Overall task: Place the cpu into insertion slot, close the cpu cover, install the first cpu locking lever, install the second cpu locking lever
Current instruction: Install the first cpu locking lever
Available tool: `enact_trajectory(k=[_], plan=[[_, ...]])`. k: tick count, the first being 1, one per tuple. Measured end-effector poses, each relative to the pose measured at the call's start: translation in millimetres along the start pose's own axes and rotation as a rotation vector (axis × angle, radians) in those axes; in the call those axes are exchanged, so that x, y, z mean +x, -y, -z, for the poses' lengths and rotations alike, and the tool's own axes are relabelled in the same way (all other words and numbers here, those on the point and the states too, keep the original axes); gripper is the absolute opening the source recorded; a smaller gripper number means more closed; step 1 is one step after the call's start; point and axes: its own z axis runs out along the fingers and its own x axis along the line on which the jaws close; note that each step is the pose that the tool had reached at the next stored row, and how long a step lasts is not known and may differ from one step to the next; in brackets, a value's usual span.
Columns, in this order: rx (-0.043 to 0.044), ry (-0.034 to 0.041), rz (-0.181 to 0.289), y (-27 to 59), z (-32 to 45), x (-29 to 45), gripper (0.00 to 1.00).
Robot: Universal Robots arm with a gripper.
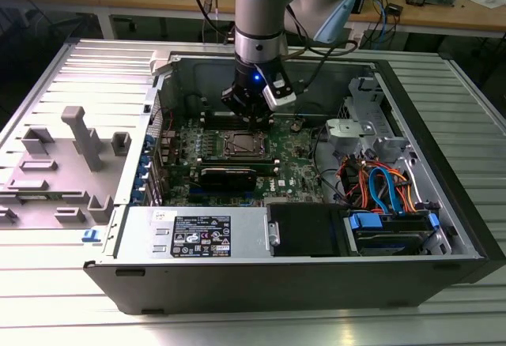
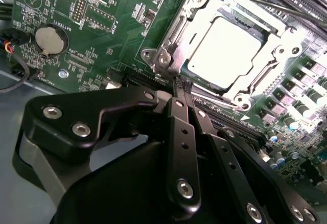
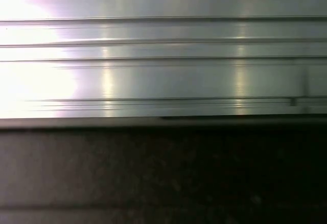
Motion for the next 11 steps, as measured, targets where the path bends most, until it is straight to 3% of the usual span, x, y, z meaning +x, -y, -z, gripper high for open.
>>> enact_trajectory(k=[11], plan=[[0.0001,0.0001,0.000,-1.2,-0.5,-1.9,0.11]])
